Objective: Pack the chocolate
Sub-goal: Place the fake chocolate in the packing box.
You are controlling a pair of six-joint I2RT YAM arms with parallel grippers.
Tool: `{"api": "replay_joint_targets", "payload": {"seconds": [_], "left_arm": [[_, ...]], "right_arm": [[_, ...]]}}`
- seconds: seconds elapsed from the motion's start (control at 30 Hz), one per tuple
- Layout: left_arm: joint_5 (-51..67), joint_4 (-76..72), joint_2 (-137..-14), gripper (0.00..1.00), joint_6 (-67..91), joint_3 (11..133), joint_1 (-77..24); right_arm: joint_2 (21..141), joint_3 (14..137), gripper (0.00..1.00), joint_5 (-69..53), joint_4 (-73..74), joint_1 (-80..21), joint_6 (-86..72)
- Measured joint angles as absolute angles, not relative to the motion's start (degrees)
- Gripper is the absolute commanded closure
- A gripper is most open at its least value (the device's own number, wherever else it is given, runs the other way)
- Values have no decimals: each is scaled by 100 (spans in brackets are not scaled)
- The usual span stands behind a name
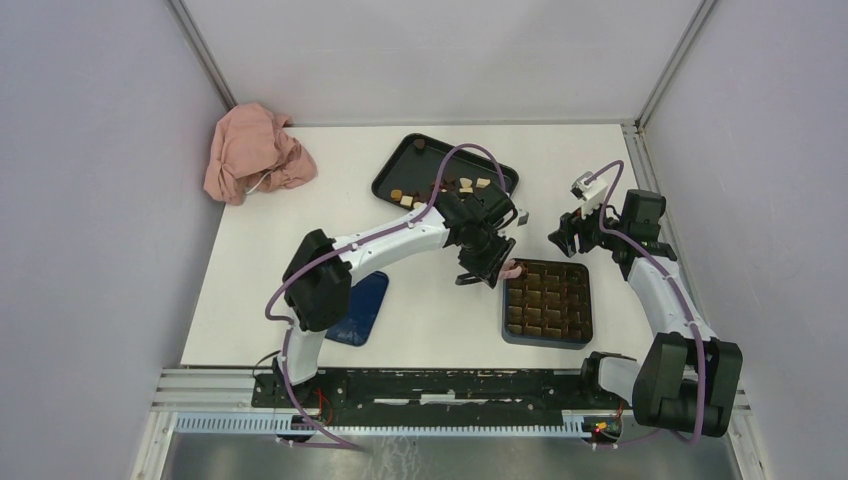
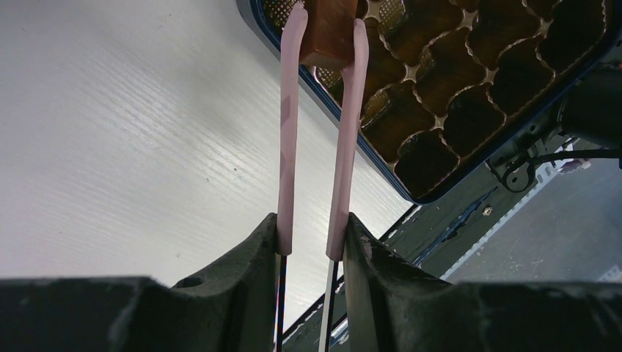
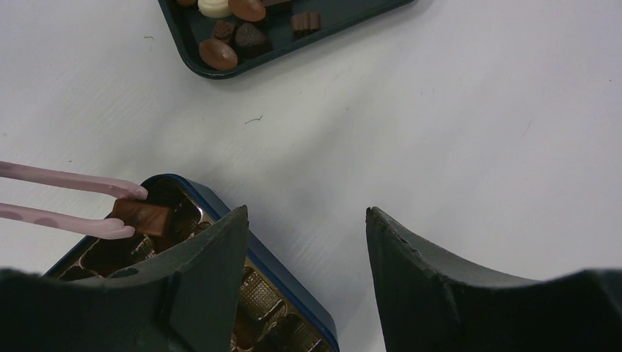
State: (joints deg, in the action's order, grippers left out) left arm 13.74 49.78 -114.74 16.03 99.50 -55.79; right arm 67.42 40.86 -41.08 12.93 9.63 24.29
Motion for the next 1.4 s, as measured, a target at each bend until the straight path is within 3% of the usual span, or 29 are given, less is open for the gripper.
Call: {"api": "replay_joint_targets", "payload": {"seconds": [0.6, 1.4], "left_arm": [[1363, 5061, -11555, 55, 1603, 10079, -5581], [1828, 4386, -11216, 58, 1605, 9786, -5264]], "right_arm": [[6742, 4086, 35, -4152, 1293, 963, 2432], [6742, 4086, 34, -4246, 1297, 963, 2449]]}}
